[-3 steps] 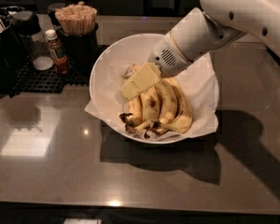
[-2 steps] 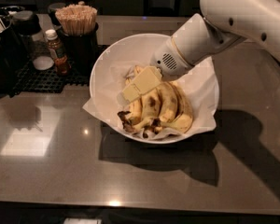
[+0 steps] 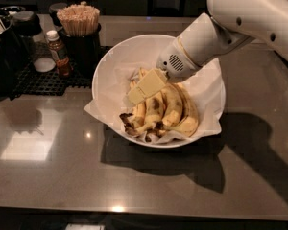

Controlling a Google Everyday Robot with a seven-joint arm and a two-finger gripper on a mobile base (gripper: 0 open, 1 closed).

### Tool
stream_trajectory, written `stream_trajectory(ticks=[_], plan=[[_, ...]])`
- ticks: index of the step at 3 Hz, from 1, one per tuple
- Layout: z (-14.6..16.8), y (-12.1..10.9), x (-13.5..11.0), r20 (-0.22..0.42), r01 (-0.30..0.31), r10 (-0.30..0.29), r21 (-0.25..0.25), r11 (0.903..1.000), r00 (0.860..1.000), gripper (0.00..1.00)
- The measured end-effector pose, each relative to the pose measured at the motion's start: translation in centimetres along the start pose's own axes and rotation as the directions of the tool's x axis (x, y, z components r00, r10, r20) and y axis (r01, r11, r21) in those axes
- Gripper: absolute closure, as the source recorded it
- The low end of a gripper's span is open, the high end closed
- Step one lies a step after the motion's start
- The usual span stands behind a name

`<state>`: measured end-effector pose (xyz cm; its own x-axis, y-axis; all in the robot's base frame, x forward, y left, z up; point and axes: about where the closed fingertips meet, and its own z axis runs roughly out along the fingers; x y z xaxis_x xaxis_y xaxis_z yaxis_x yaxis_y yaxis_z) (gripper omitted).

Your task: Pick banana from white bowl

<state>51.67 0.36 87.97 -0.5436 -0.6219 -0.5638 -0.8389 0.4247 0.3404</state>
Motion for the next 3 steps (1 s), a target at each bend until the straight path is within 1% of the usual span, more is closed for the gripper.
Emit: stream_trajectory(ticks=[3], plan=[[0.00,0.01,0.00,0.000,0.000,0.000,0.000,1.0000,1.000,0.88]])
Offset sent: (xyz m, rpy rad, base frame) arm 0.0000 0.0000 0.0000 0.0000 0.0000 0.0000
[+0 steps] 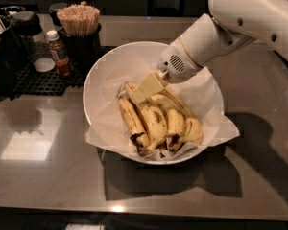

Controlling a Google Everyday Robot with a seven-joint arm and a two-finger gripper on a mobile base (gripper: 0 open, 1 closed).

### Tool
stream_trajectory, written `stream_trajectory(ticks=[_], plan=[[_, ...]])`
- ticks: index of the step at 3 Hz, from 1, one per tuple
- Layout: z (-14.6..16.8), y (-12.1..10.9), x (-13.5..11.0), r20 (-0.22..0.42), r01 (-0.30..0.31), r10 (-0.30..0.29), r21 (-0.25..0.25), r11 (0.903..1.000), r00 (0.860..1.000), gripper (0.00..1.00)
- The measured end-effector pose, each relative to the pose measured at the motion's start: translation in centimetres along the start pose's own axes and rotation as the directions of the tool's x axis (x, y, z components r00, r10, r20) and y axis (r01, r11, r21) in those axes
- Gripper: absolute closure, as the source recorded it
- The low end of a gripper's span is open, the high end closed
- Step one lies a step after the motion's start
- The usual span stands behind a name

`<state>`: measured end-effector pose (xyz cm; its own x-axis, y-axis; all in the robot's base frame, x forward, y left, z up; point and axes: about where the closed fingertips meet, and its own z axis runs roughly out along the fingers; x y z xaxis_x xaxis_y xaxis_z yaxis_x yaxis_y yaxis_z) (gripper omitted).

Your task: Pick banana from white bowl

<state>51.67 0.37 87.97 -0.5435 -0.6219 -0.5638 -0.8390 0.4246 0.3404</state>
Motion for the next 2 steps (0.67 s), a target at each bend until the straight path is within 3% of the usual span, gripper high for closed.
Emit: stream_trajectory(ticks=[1,2], plan=[[0.07,0.07,-0.11,0.004,0.001,-0.001,-0.001,1.0000,1.000,1.00],[-0.53,0.28,-0.54,0.036,0.012,-0.012,0.002,0.9999,0.999,1.00]])
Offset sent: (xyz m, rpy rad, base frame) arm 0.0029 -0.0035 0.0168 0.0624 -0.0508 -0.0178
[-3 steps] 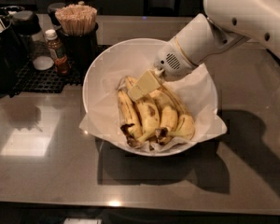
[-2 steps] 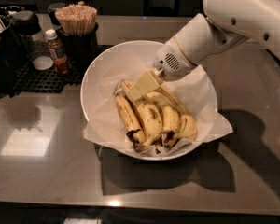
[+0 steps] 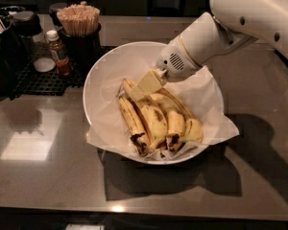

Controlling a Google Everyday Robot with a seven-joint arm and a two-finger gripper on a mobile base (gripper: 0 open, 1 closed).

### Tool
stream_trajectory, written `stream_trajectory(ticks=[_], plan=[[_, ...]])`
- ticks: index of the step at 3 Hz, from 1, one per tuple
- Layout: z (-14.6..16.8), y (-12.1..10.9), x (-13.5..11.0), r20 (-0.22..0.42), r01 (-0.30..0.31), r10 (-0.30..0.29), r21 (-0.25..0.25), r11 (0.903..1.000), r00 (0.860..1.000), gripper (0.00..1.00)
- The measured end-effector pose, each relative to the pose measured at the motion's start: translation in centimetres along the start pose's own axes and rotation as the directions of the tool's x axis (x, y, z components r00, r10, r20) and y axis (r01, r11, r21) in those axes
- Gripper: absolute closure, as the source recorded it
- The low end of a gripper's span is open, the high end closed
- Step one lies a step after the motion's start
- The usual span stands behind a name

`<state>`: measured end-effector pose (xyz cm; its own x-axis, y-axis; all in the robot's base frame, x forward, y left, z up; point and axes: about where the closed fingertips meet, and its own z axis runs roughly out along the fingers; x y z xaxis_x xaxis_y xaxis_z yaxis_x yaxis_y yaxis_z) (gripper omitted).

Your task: Pick banana from white bowl

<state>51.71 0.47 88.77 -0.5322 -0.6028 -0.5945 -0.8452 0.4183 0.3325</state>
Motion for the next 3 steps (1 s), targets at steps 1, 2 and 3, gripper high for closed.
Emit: stream_trajectory(ticks=[1,2,3], plan=[[-2.1,0.2,-0.7,0.075,0.020,-0.021,0.012,0.9997,0.997,1.00],[-5.0,-0.3,-0.9,0.173,0.038,-0.036,-0.009,0.9992,0.984,1.00],[-7.9,-1.5,-0.7,0.285,0.051,-0.028,-0.071,0.9962,0.958,1.00]])
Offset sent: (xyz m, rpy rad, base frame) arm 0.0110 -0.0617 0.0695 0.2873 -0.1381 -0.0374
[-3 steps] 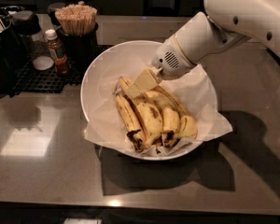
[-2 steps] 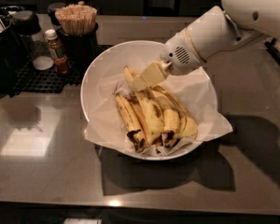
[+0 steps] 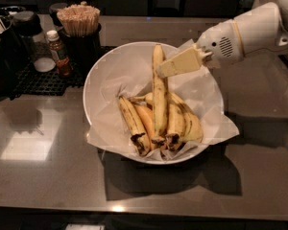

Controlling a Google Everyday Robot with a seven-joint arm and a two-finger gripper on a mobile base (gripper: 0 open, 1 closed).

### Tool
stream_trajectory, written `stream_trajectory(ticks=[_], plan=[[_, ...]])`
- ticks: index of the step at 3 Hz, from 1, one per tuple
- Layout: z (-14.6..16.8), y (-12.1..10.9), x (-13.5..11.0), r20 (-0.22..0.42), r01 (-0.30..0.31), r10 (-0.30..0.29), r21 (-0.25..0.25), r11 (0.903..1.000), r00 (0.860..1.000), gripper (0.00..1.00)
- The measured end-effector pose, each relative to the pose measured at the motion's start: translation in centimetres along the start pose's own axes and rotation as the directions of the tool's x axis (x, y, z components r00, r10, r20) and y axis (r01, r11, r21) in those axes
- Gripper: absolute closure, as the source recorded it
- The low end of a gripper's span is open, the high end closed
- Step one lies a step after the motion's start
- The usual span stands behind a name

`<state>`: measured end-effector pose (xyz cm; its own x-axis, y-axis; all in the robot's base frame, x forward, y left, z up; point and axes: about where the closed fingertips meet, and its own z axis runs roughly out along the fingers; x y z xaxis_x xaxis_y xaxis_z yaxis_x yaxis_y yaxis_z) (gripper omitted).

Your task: Pick banana from white bowl

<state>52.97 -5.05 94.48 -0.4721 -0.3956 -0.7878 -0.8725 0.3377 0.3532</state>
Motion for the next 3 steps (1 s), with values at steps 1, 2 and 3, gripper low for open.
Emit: stream_trajectory(ticks=[1,2,3], plan=[[-2.9,-0.8,-0.8,0.125,0.017,-0.007,-0.079,0.9967,0.992,1.00],[-6.1,-0.6,-1.5,0.249,0.070,-0.034,-0.136,0.9883,0.968,1.00],[-9.6,0.7,-1.5,0.349,0.150,-0.091,-0.146,0.9778,0.933,1.00]])
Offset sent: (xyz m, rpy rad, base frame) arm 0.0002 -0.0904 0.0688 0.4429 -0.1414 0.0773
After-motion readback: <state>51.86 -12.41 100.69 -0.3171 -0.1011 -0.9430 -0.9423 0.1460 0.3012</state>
